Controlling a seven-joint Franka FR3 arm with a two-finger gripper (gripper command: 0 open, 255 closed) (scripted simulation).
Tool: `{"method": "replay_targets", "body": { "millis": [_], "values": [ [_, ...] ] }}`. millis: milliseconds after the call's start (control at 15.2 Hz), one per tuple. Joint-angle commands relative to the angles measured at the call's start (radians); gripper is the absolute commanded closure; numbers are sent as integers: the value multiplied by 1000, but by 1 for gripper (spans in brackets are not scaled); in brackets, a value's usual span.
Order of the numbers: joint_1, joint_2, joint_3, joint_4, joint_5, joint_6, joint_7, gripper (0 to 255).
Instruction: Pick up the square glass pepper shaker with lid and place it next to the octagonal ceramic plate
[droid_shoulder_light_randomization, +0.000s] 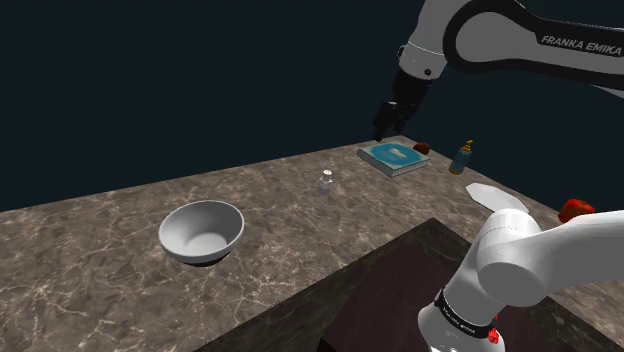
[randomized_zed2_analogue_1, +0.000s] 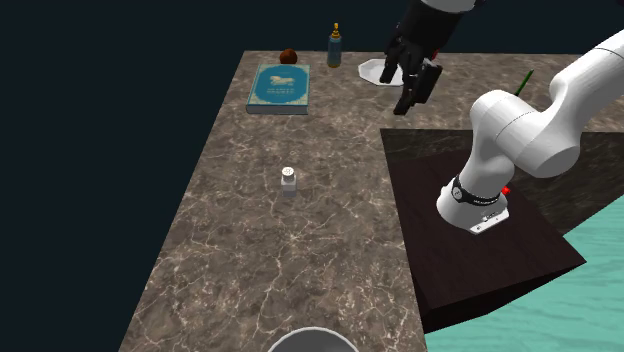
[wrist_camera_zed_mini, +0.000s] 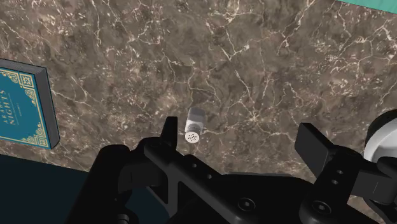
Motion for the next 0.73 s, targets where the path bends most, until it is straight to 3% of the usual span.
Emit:
{"method": "replay_targets", "body": {
  "millis": [0,660],
  "values": [
    [0,0,0,0,0,0,0,0],
    [-20,185,-94,-163,-13,391,-22,0]
  ]
}}
